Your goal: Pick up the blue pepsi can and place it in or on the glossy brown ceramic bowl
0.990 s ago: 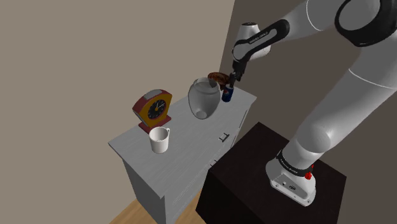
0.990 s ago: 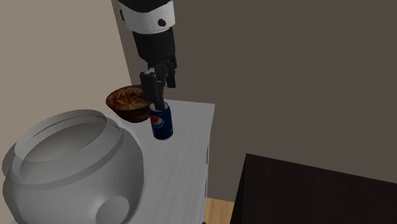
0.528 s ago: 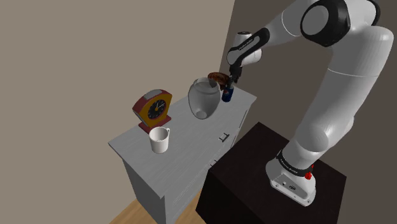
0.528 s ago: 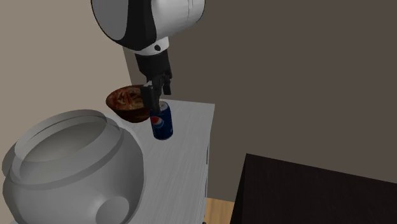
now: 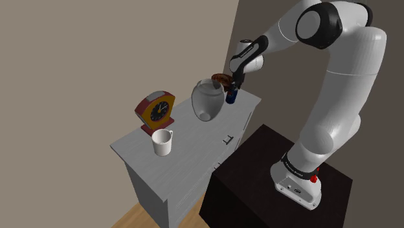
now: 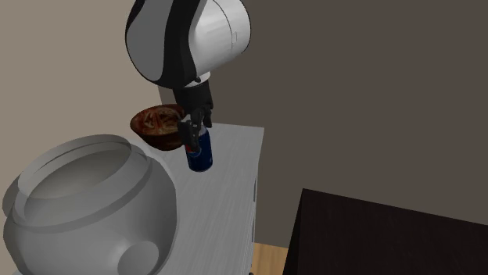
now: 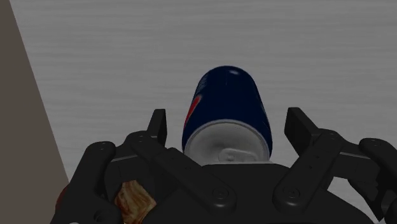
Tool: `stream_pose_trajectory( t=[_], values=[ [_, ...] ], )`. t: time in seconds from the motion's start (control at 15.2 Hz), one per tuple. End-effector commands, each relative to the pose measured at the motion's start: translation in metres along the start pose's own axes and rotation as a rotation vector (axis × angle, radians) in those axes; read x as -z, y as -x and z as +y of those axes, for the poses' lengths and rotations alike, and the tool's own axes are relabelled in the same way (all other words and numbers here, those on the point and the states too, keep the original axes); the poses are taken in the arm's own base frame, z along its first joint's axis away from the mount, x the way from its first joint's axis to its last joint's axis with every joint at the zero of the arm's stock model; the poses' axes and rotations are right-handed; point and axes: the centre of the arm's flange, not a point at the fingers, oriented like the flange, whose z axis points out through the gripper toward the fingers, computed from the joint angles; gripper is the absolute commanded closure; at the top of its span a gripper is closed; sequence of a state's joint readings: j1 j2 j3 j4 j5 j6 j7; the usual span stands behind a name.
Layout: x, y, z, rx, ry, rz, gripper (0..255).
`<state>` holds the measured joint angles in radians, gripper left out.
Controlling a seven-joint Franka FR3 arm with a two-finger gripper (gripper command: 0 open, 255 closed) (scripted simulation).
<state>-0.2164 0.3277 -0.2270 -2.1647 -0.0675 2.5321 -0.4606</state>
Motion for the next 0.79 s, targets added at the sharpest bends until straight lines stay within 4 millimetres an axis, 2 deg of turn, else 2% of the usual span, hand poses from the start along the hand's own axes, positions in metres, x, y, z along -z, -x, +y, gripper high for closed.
stream_pose_trajectory(
  t=[0.0, 0.33, 0.4, 0.73],
  values=[
    [-0.0019, 0.0006, -0.0004, 0.0, 0.0, 0.0, 0],
    [-0.0019, 0.0006, -0.0004, 0.0, 0.0, 0.0, 0],
    [-0.0019, 0.0006, -0.0004, 0.0, 0.0, 0.0, 255],
    [-0.0018, 0.0006, -0.0004, 0.0, 0.0, 0.0, 255]
  ],
)
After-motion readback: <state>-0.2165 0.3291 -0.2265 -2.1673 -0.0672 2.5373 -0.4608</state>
